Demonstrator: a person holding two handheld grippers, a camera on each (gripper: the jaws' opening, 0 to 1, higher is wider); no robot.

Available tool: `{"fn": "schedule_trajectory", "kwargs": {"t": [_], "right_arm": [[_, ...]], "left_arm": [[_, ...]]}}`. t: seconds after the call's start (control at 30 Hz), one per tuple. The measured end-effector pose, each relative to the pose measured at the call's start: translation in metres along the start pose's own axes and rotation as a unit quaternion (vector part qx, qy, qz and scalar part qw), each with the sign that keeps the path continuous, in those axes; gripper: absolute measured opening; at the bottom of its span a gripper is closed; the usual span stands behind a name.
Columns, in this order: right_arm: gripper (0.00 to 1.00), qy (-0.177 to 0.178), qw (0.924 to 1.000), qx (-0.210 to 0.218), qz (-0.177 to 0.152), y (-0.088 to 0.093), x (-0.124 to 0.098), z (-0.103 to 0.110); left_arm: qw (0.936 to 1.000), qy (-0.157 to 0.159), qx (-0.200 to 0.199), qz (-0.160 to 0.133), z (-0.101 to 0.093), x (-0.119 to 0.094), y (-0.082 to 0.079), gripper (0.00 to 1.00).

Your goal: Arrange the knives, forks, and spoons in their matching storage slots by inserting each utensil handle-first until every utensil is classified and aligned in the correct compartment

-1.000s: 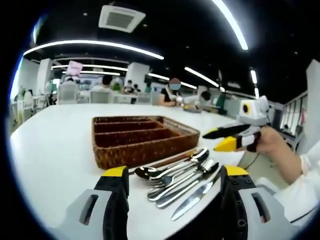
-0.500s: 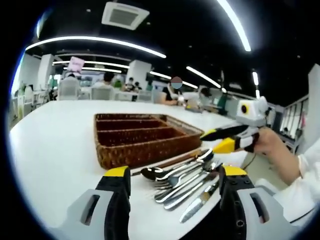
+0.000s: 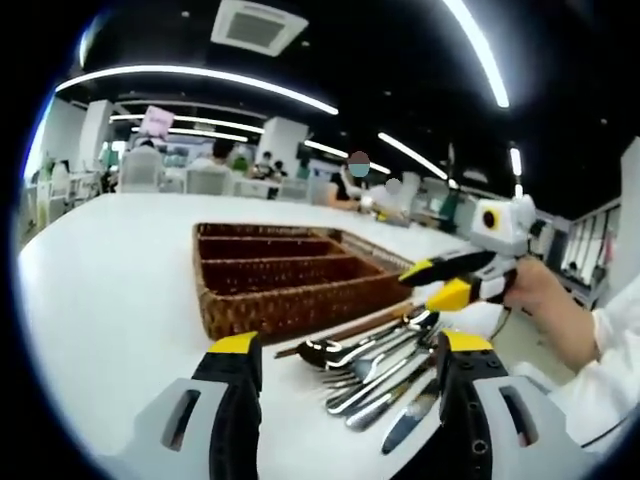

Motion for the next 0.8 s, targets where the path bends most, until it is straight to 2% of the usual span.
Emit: {"fn": "schedule_trajectory", "kwargs": {"t": [0.17, 0.3, 0.67, 0.8], "right_arm": [[0.3, -0.019, 0.9998, -0.009, 0.005, -0.001, 0.007, 0.0], [0.3, -0.046, 0.9981, -0.04, 0.01, -0.003, 0.014, 0.006], [0.27, -0.063, 0.9954, -0.066, 0.032, 0.004, 0.026, 0.002], [0.24, -0.066, 0.9929, -0.088, 0.045, 0.009, 0.029, 0.001]], "left_arm": [[1.0, -0.005, -0.004, 0.001, 0.007, 0.0, 0.001, 0.71], [0.9999, -0.007, -0.009, 0.002, 0.013, 0.001, 0.003, 0.71], [0.9998, -0.009, -0.017, 0.008, 0.021, 0.007, 0.006, 0.71], [0.9997, -0.01, -0.021, 0.011, 0.025, 0.009, 0.008, 0.71]]}}
Point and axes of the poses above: the point that each gripper's makers call its tool centre point, and the gripper's own axes: x roughly forward along the fingers, z roughly to its left, y roughly out of its underside, the point moved 1 cm from there along -x, roughly backward along the fingers, and after that the axes turned 5 degrees about -z, right-handed, at the moved point
